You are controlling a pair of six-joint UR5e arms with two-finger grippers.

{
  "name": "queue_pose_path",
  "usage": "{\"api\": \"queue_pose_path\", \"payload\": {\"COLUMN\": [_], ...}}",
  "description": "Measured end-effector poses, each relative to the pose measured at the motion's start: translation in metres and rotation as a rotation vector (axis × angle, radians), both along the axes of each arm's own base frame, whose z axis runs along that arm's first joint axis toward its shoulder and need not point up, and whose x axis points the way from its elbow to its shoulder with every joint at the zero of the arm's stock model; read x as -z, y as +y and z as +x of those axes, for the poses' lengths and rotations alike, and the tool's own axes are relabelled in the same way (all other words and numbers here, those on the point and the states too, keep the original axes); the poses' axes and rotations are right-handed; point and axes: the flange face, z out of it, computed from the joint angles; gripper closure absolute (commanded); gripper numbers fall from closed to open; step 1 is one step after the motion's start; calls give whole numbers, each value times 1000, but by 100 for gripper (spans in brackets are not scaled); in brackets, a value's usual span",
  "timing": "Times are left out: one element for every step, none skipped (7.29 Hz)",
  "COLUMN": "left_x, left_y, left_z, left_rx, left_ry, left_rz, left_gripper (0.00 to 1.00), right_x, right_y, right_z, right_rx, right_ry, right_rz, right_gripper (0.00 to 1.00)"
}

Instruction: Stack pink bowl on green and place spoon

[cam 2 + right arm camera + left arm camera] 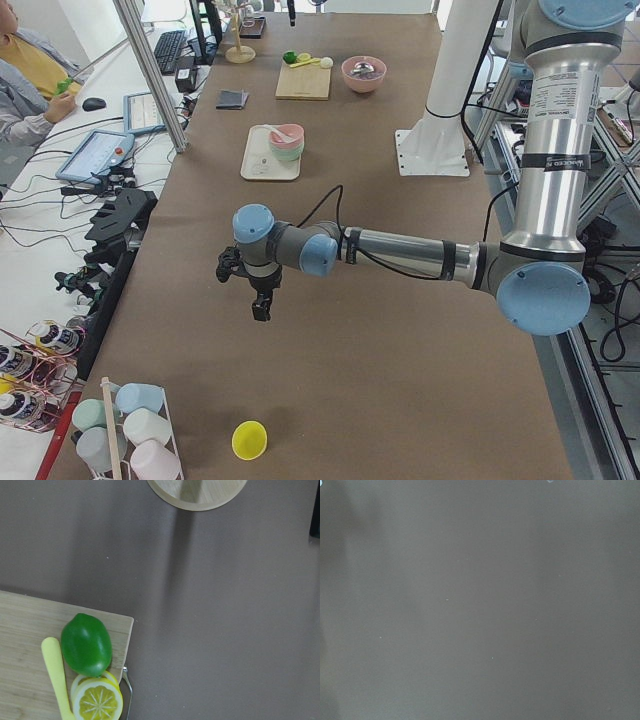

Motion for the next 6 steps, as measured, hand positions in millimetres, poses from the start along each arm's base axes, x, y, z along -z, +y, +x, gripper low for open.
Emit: {"api": "queue_pose_path", "payload": {"left_x": [-6, -10, -9, -5, -3, 0], "left_y": [7, 12, 12, 11, 11, 10], "left_z": [-2, -3, -3, -3, -4, -4], "left_rx": [-2, -1, 3, 6, 6, 7], "left_ry": [-2, -2, -1, 3, 5, 5], "left_rz": [1, 9, 19, 28, 34, 42], "left_gripper": [2, 2, 2, 2, 2, 2], "right_x": [-2, -2, 1, 2, 2, 3], "right_y": [2, 2, 2, 1, 0, 0], "right_z": [3, 4, 4, 4, 4, 4], "right_rx": [8, 11, 11, 9, 6, 4], "right_ry": [-3, -4, -3, -2, 1, 1], "right_rz": [8, 14, 20, 22, 21, 21], "right_gripper": [0, 0, 0, 0, 0, 0]}}
